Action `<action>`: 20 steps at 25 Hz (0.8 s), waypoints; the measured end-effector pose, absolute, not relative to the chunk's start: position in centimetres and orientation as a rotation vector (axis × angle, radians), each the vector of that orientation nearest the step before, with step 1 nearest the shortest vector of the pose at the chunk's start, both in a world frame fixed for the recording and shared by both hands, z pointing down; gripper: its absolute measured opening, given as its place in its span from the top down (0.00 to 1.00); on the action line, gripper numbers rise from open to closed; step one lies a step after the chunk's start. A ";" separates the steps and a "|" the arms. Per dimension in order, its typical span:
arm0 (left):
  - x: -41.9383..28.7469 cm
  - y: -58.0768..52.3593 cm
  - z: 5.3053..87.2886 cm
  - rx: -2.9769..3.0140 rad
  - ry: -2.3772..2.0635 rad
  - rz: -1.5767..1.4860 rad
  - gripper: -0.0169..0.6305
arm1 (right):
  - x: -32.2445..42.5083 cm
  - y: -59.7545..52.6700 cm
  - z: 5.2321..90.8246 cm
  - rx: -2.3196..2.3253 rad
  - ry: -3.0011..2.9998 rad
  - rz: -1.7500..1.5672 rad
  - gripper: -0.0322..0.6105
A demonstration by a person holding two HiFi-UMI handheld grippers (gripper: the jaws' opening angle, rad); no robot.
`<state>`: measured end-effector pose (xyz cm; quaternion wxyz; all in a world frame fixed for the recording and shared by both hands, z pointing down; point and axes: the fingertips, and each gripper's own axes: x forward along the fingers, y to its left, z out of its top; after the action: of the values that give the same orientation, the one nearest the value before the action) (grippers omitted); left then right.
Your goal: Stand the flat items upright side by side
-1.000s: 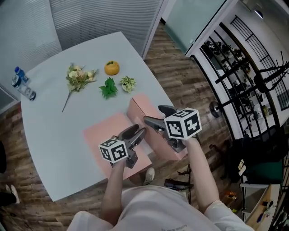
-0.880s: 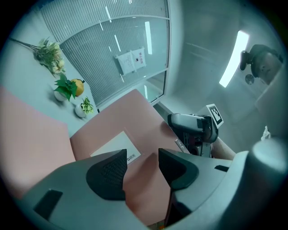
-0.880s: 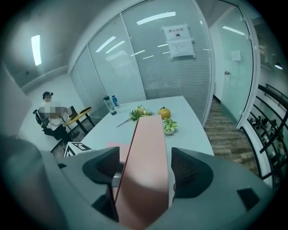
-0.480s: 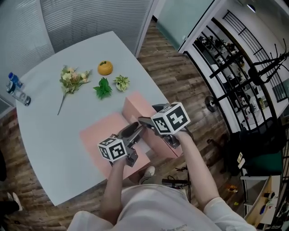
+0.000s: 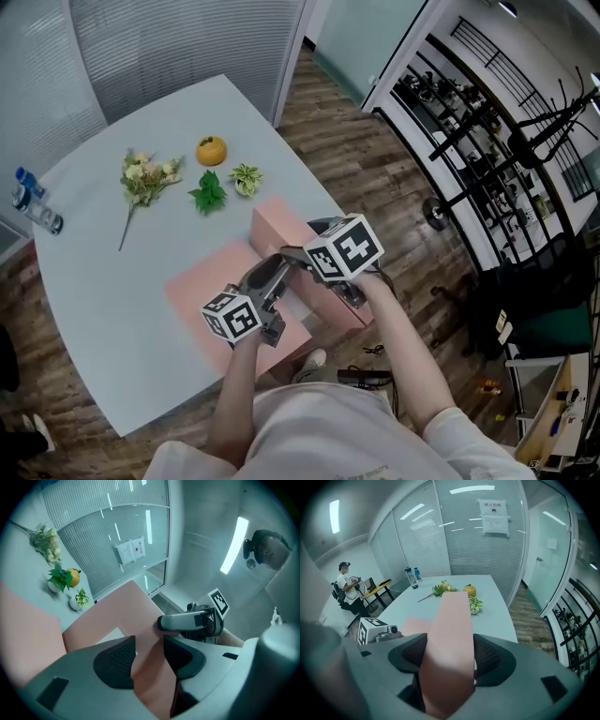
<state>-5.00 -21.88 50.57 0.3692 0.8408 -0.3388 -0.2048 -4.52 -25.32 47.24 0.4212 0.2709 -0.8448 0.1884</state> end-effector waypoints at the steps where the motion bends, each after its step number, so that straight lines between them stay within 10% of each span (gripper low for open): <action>1: -4.9 -22.0 50.5 2.161 -0.868 -0.525 0.68 | -4.5 -25.3 47.3 0.677 -2.118 0.467 0.45; 20: -4.0 -22.1 49.3 2.219 -0.884 -0.448 0.64 | -2.9 -25.2 45.7 0.810 -2.174 0.464 0.47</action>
<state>-3.96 -22.09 49.32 0.3481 0.8559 -0.3410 -0.1729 -2.87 -25.18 45.73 0.3783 0.3169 -0.8505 0.1817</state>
